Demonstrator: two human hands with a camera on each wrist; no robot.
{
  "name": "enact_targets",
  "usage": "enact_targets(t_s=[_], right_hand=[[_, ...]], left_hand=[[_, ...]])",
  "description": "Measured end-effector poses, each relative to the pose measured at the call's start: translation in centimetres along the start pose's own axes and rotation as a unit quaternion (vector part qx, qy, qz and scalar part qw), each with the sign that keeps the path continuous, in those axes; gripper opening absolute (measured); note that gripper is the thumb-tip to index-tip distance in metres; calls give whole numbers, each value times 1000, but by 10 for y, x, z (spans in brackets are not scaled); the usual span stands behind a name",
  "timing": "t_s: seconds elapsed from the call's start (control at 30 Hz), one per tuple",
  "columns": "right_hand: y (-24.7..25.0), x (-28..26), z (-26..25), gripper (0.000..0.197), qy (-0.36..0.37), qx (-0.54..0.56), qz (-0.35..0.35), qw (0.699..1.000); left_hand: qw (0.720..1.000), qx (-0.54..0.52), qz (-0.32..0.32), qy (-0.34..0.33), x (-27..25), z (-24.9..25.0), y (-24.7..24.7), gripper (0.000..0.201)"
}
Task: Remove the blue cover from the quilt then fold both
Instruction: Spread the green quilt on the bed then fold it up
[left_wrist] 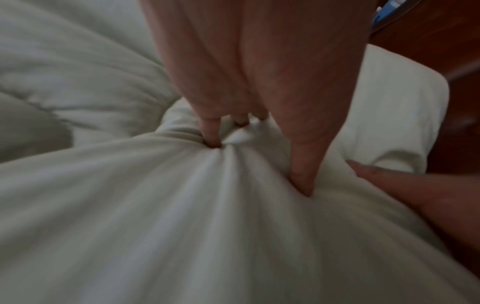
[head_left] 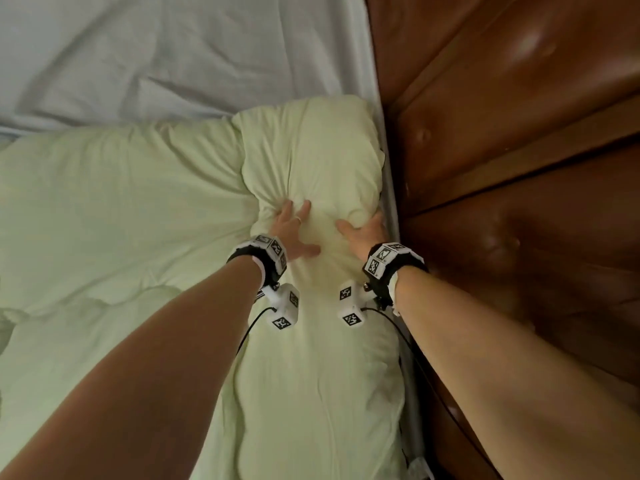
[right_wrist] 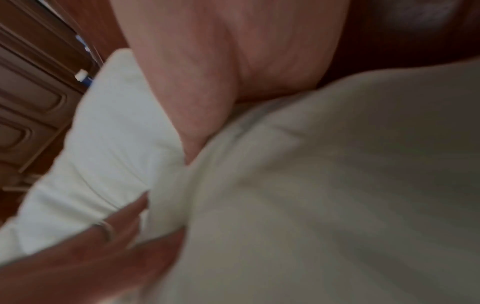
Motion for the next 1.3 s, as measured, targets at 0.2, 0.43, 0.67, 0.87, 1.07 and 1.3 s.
enact_targets(t_s=[0.2,0.43,0.67,0.87,1.07,1.3], right_hand=[[10,-24,20,100,-29,-6,15,999],[29,-101,28,105,-48,10,25,998],[10,-247,128,108,-95,57,-38,993],[-21,-379,252,126,-174,73,-56,980],[-42,-456,343,107,-229,36,-66,970],[38,-455,346,64,-96,-79,87,988]], left_hand=[[992,-106,57,36,-27,-26,3,69],[999,-2,26,25,-110,-48,-16,74],[996,85,1,-21,-205,-46,-80,90],[992,105,-14,-70,-259,-64,-181,105],[989,110,7,-95,-305,-95,-269,118],[989,119,-8,-87,-346,-101,-316,112]])
Point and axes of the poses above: each hand's wrist, its own x-axis towards the middle knuckle, its own y-axis out of the back of the hand, z = x × y, the point moved 8 cm from there along x, towards the middle knuckle, and after that the axes turned 12 degrees about y, right-handed, at the moved point
